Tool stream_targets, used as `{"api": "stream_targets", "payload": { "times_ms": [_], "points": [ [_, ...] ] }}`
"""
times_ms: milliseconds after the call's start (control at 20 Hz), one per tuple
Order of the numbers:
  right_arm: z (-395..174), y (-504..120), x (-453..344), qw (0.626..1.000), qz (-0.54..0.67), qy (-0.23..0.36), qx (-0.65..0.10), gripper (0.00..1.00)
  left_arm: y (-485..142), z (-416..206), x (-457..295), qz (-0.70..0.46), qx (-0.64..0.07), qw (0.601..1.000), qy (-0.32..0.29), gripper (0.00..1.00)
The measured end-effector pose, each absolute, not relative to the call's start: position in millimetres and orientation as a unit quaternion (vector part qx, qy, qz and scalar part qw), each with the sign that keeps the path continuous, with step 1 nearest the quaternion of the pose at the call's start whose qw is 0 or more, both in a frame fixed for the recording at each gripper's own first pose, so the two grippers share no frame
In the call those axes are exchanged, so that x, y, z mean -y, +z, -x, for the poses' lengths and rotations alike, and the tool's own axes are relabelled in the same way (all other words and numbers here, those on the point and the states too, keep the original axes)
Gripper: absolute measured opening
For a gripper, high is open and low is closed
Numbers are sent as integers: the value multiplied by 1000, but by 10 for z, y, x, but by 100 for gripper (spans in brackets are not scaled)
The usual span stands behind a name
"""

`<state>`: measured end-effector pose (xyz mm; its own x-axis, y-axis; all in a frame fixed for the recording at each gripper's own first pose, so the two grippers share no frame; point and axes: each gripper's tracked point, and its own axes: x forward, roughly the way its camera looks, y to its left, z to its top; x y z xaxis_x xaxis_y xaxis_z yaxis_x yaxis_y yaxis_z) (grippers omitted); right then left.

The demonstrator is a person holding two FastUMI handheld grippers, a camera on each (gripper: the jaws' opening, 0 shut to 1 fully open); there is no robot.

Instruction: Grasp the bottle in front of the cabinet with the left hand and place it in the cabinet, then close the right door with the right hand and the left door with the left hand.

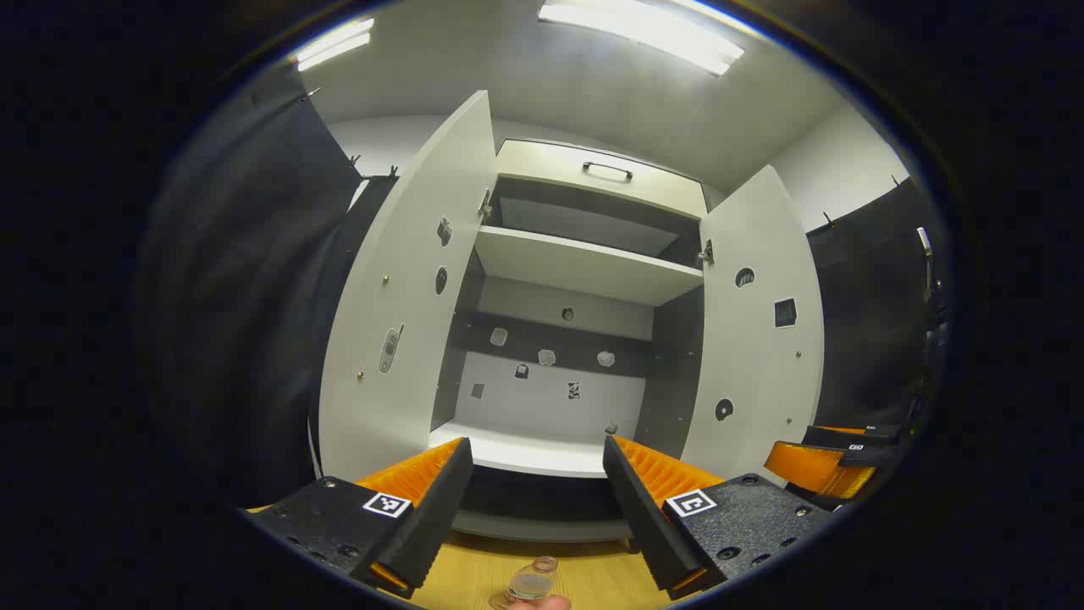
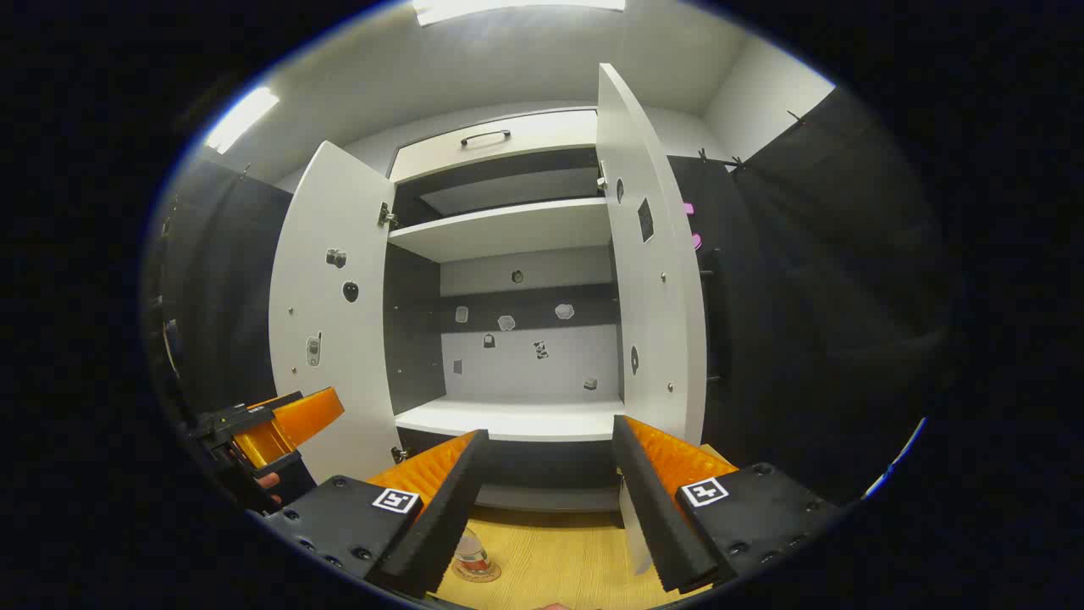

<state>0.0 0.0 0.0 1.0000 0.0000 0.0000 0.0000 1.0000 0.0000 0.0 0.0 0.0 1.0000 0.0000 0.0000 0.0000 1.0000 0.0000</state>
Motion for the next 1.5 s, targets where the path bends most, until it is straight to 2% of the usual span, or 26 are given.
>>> {"api": "stream_targets", "payload": {
  "times_ms": [1250,1500],
  "points": [
    [70,-40,-52,1000,-3,11,-3,96,20,99,-68,9,5,1000,13,94],
    [42,-144,-83,1000,-2,19,-13,96,71,-37,-33,1,16,1000,11,94]
  ]
}}
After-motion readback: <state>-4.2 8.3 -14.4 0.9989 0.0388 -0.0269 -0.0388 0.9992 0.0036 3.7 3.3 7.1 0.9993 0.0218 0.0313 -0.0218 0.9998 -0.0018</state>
